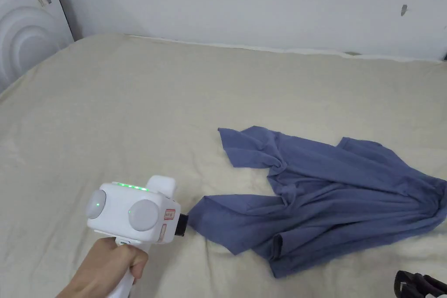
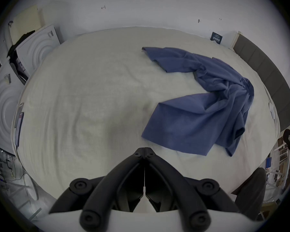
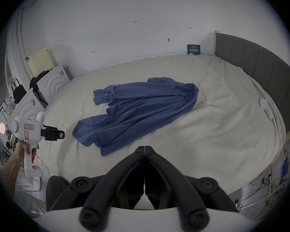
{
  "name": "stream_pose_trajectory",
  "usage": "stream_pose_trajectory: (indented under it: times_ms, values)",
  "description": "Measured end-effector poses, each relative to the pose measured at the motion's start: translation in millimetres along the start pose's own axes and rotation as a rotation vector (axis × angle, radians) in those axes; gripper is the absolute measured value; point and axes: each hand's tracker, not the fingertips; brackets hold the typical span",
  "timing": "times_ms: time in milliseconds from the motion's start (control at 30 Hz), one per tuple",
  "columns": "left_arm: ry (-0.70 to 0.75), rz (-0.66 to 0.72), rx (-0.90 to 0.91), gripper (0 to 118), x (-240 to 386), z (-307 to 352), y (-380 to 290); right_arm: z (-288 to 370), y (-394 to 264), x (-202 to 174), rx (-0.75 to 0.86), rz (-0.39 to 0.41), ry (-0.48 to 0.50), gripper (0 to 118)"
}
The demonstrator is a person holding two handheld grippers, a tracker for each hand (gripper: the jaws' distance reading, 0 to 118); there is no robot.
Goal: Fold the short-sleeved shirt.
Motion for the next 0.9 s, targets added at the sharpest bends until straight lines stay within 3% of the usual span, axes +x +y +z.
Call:
stream_pose_trajectory:
  times_ms: [33,67,100,200,333,367,433,500,733,900]
  values:
    - [0.006,-0.025,0.016,118,2,-6,3,-2,0,0,-0.003,-0.003,-0.003,0]
    - [0.037,-0.046,0.0,115,5,-16,8,-4,-1,-1,-0.007,-0.004,-0.01,0]
    - [0.005,-0.104,0.099,115,7,-11,19,-7,-1,-1,-0.015,-0.003,-0.015,0]
    - [-0.02,-0.022,0.02,115,14,-32,30,-15,-1,-1,-0.04,-0.003,-0.028,0]
    - [-0.008,-0.009,0.019,114,21,-58,36,-23,0,-2,-0.066,0.004,-0.042,0]
    - [-0.01,-0.014,0.028,109,20,-60,32,-24,0,-3,-0.067,0.005,-0.048,0]
    - [-0.032,-0.026,0.069,47,23,-52,25,-27,2,-4,-0.064,0.011,-0.053,0]
    - [-0.074,-0.024,0.123,2,21,-40,19,-31,5,-6,-0.06,0.023,-0.053,0]
    - [-0.135,0.056,0.127,2,12,-15,9,-58,45,-30,-0.05,0.09,-0.001,0]
    - [-0.177,0.053,0.129,2,9,-12,10,-130,131,-77,0.007,0.242,0.025,0]
